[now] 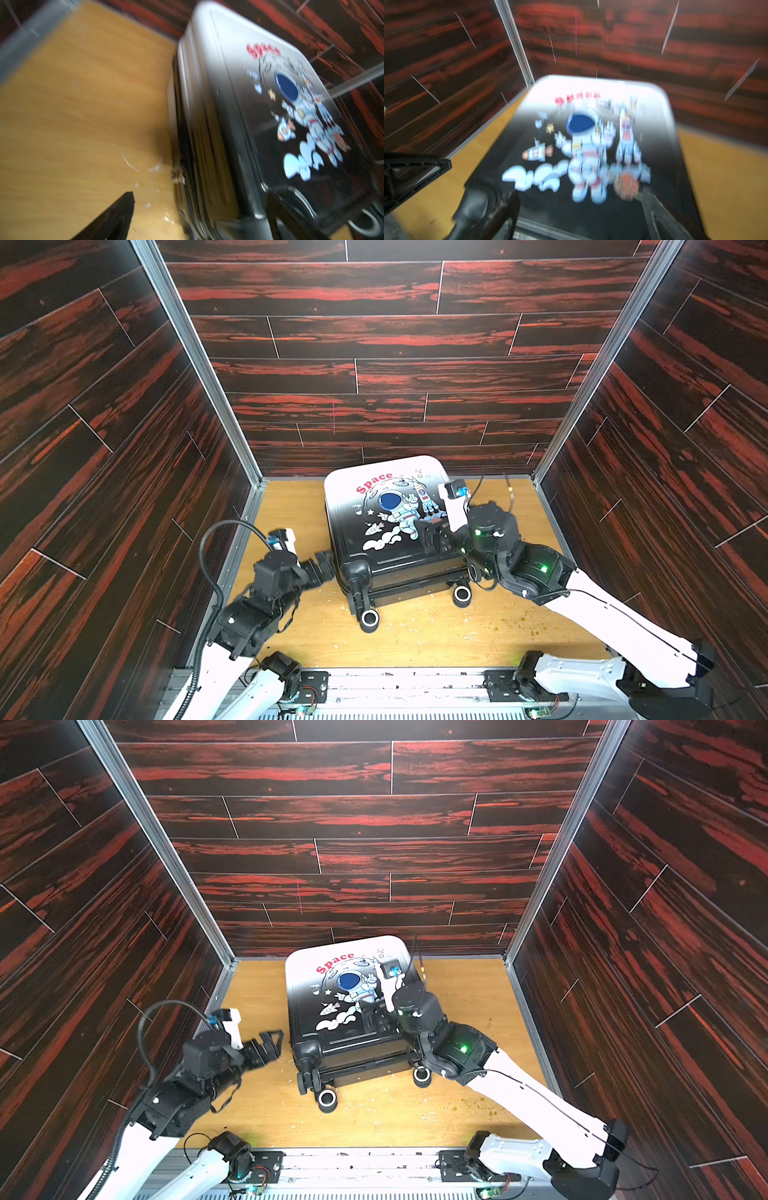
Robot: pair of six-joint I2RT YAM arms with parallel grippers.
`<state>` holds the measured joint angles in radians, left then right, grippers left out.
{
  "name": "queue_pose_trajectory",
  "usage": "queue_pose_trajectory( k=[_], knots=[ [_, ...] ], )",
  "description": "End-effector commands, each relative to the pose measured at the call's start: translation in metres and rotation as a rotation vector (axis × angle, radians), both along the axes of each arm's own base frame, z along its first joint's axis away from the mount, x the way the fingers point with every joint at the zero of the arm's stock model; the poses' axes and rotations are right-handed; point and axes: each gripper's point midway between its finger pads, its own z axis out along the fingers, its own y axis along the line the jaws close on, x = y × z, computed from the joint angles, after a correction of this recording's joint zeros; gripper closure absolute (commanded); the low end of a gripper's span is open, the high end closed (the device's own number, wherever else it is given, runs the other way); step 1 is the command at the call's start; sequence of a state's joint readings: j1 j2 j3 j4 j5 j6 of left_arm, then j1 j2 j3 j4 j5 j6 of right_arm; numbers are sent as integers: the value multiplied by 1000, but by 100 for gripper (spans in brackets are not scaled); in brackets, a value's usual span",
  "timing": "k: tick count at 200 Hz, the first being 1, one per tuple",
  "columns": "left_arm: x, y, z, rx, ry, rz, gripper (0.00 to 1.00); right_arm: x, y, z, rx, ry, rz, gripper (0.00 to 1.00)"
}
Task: Open the suitcase zippers
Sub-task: Move the suitcase to the center of the board.
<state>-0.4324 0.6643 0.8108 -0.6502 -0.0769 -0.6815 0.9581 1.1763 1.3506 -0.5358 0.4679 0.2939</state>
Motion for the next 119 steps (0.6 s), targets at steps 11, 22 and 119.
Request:
queue_pose_trajectory(
  k=[11,22,119],
  knots=[
    [-5,-57,-42,-180,179,-175,1,-39,15,-43,77,277,92,5],
    [-2,-74,-39,-181,169,-228,1,-52,25,-53,89,340,160,5],
    [41,-210,-23,-51,103,-566,9,-54,-9,-88,56,391,30,9]
  ],
)
